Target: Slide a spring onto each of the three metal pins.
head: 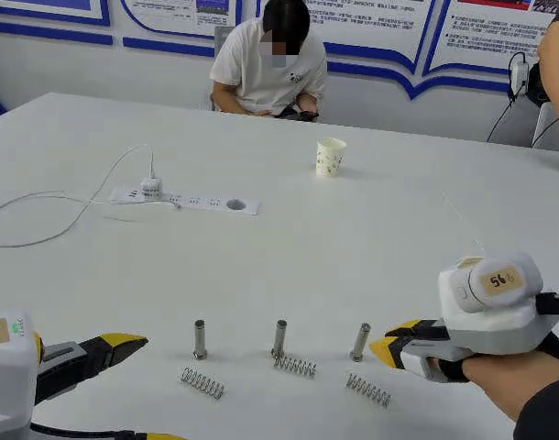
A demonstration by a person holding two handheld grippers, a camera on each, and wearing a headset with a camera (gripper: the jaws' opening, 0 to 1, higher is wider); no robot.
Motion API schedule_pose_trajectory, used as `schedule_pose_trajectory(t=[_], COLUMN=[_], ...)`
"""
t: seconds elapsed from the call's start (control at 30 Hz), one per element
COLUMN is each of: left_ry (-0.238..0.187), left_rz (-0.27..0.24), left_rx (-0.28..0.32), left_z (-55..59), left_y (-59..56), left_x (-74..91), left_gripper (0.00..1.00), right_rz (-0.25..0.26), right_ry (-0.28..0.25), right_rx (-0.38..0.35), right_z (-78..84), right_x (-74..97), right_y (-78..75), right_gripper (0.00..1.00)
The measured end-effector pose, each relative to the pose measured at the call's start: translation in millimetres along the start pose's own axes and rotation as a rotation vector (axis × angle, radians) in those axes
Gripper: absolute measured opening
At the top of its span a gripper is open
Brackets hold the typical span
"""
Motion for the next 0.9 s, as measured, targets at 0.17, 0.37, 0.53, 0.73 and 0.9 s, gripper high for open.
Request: schedule_pose_trajectory(t=[0.17,0.37,0.53,0.73,0.9], left_ry=[0.001,0.003,0.007,0.013,0.017], left_rz=[-0.001,-0.001,0.001,0.001,0.001], left_rx=[0.001,-0.001,-0.001,-0.003,-0.005], left_z=[0.1,0.0,-0.2,-0.1,-0.5], left_y=[0.2,-0.3,-1.1,-1.7,-2.5], left_x=[0.1,0.1,-0.1,0.2,0.9], left_gripper=[0.85,0.85,0.85,0.85,0.85], right_rz=[-0.057,-0.120,-0.165,-0.209,-0.217], right_ry=[0.033,0.060,0.084,0.090,0.106], right_rx=[0.033,0.057,0.083,0.115,0.136], right_z=[11.8,25.8,38.2,45.1,49.7], right_x=[1.6,3.5,2.8,0.9,-2.0], right_y=[2.3,4.3,7.9,11.6,11.7], right_gripper=[0.17,0.17,0.17,0.17,0.16])
Point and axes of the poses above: the centre of the closed fingertips' face, and the gripper's own axes: x roughly backward along the fingers, y roughly to its left, z roughly out of its underside, the point moved 5 cm from there along x, roughly backward along the fingers, and after that the axes turned 6 degrees about -y, right-handed, at the moved point
